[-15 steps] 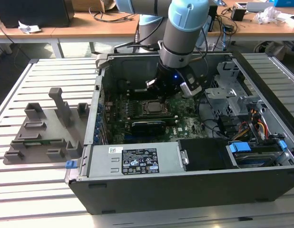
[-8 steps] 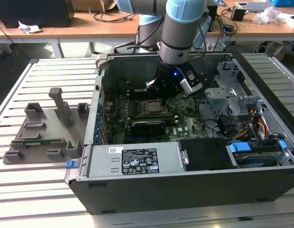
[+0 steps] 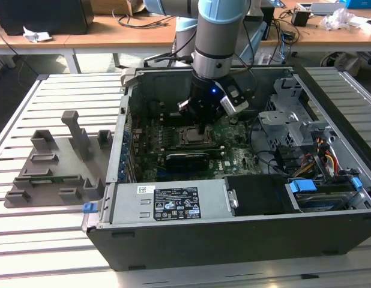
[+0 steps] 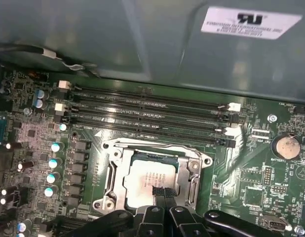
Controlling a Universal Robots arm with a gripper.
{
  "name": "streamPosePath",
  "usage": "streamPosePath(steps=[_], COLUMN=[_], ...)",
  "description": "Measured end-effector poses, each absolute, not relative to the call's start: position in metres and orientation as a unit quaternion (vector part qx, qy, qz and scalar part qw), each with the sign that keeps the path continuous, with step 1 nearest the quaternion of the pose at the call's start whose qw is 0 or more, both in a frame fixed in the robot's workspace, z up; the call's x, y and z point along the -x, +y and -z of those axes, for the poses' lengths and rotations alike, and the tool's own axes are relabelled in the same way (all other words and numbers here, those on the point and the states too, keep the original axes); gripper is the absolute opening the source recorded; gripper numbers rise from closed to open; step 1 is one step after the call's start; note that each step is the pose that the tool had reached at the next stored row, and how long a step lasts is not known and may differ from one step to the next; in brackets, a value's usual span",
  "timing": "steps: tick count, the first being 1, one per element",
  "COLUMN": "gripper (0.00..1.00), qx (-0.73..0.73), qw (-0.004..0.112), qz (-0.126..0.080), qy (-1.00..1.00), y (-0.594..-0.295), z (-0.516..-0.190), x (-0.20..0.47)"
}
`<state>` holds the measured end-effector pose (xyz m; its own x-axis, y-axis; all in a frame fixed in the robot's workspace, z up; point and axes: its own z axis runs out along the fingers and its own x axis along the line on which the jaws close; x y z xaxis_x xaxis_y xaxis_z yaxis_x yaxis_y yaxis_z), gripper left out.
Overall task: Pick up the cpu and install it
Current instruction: 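Install the second cpu locking lever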
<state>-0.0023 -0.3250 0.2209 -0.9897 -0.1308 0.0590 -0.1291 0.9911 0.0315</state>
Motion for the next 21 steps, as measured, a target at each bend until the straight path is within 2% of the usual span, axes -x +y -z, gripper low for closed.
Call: streamPosePath(steps=[12,21], gripper=[0.11,0.11], qx=[-0.065,-0.065], qw=[0.031,0.031], qz=[0.001,0.001], qy=[-0.997,-0.997], y=[-0.321,-0.321], z=[-0.279,-0.284], x=[0.002,0.002])
